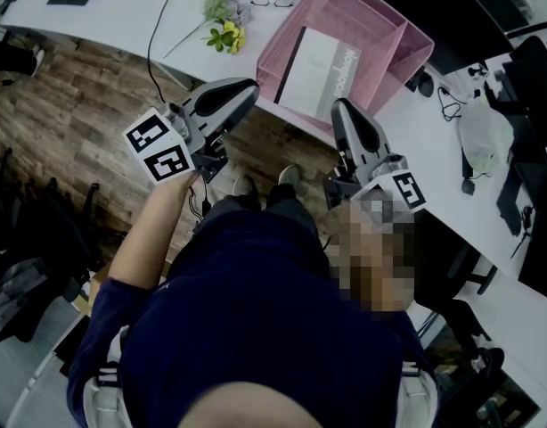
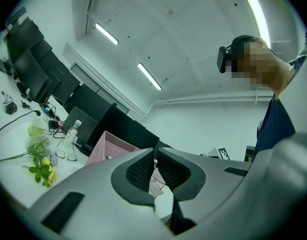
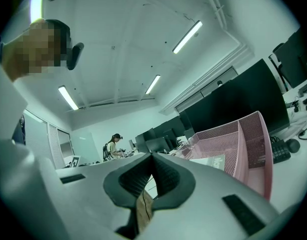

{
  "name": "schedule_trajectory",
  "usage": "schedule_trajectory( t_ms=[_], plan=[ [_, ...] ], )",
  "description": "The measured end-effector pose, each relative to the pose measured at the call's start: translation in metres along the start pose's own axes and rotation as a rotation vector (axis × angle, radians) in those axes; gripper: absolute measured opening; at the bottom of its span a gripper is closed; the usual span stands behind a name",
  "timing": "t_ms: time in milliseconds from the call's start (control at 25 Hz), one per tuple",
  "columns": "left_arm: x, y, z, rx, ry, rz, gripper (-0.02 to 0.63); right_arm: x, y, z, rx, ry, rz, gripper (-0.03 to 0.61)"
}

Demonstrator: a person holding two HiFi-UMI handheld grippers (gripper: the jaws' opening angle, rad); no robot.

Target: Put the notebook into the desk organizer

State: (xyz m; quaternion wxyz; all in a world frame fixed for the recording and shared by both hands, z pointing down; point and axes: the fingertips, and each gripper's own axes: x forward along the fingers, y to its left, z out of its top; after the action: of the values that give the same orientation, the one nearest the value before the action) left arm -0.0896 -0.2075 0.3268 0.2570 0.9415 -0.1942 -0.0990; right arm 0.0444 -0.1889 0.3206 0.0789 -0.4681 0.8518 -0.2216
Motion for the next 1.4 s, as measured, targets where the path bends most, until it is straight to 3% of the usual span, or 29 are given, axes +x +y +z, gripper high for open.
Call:
schedule_trajectory(
  t_ms=[1400],
  plan=[
    [0.023, -0.012, 0.003, 0.022, 0.0, 0.005, 0.034, -0.005, -0.01, 0.007, -0.042, 0.023, 0.049, 0.003]
  ],
)
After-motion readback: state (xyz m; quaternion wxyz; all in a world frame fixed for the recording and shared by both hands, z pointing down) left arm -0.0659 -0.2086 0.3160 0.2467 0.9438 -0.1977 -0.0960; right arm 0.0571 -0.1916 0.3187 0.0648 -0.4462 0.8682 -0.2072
